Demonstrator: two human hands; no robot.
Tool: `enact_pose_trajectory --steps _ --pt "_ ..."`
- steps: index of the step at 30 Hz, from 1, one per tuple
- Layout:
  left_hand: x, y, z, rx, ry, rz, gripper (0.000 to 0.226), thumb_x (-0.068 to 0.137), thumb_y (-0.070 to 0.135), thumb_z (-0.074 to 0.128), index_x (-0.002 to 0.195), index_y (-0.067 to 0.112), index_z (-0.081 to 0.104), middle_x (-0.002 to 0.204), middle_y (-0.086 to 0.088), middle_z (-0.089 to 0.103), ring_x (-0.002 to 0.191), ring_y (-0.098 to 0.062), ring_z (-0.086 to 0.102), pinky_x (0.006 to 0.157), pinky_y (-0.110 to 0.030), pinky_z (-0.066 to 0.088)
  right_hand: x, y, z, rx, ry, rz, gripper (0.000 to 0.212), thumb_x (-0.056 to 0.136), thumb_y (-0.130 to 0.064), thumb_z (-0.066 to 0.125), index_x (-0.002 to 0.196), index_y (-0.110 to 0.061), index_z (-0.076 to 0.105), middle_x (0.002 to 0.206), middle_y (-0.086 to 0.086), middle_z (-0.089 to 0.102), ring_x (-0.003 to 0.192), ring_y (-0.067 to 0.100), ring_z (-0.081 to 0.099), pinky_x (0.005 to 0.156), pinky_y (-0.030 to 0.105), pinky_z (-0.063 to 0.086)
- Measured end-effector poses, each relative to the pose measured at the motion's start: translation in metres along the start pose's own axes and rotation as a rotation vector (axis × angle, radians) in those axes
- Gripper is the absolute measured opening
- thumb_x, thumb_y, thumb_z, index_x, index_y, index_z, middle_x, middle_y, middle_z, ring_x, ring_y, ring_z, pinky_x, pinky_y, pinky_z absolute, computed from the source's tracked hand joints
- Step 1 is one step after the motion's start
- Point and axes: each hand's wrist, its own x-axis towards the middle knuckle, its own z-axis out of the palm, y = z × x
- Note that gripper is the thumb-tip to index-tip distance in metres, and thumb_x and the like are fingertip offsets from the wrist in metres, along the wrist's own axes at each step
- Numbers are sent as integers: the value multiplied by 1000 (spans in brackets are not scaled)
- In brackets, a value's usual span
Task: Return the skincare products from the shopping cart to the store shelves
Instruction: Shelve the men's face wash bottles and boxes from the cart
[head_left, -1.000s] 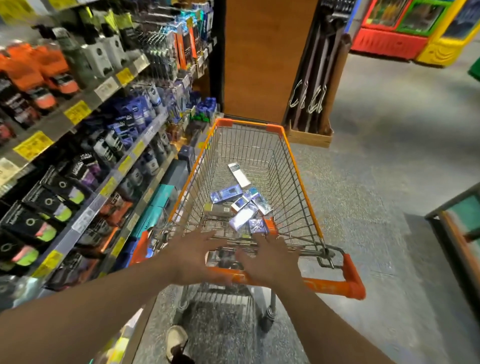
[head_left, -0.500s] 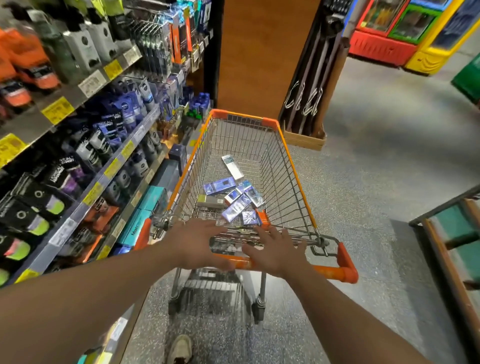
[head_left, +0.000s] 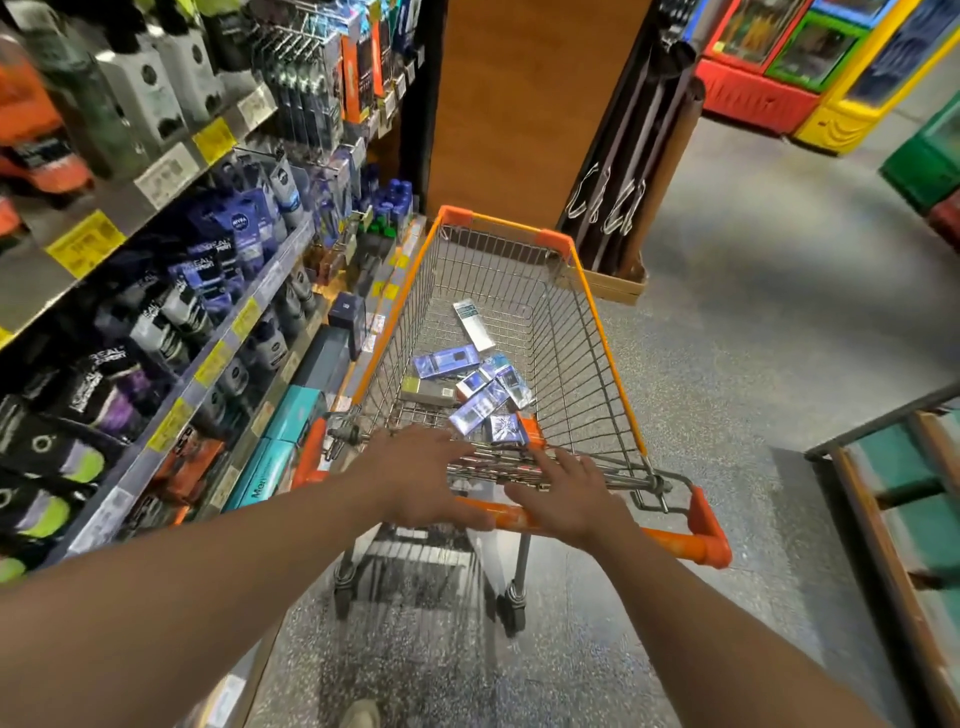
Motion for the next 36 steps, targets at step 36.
enact_pose_trajectory --steps 36 --pt "184 23 -100 14 62 -24 123 50 107 44 157 50 22 168 17 22 153 -14 23 123 -52 22 161 47 -128 -19 63 -17 92 85 -84 36 163 -40 15 174 2 8 159 34 -2 118 75 7"
